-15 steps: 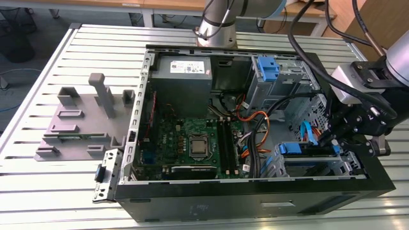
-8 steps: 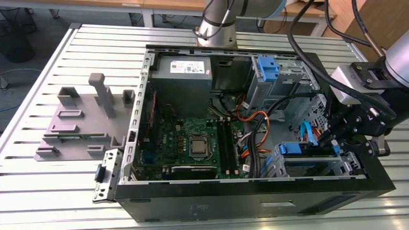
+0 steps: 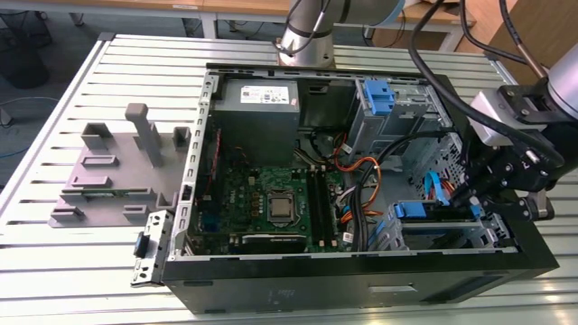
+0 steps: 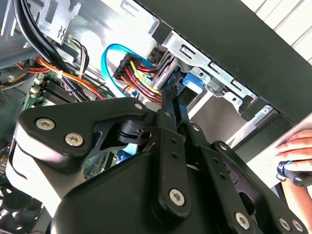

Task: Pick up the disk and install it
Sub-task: 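Insert the second disk wire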

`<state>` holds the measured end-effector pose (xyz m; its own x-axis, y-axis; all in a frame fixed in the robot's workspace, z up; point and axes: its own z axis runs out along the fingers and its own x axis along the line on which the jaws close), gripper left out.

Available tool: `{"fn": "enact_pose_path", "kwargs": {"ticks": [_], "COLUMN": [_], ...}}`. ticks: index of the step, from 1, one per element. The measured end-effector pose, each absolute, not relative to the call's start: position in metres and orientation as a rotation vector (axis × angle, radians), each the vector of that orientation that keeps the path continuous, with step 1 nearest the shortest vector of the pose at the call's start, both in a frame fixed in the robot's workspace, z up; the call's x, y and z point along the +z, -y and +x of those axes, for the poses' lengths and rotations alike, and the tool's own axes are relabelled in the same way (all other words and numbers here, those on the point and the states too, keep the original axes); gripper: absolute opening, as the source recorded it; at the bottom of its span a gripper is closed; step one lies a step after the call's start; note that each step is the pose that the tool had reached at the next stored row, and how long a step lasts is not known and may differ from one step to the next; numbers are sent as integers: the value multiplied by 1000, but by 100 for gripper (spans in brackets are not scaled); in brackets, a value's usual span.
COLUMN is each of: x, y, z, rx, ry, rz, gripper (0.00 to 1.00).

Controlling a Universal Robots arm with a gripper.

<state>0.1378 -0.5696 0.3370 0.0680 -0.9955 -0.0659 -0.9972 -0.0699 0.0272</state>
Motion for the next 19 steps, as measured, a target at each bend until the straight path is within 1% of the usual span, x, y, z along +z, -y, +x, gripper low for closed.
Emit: {"fn": "enact_pose_path", "kwargs": {"ticks": [19], "x": [335], "y": [570], "z": [138], "rx": [104], "ry": [-2134], "rz": [-2269], "gripper": [16]}}
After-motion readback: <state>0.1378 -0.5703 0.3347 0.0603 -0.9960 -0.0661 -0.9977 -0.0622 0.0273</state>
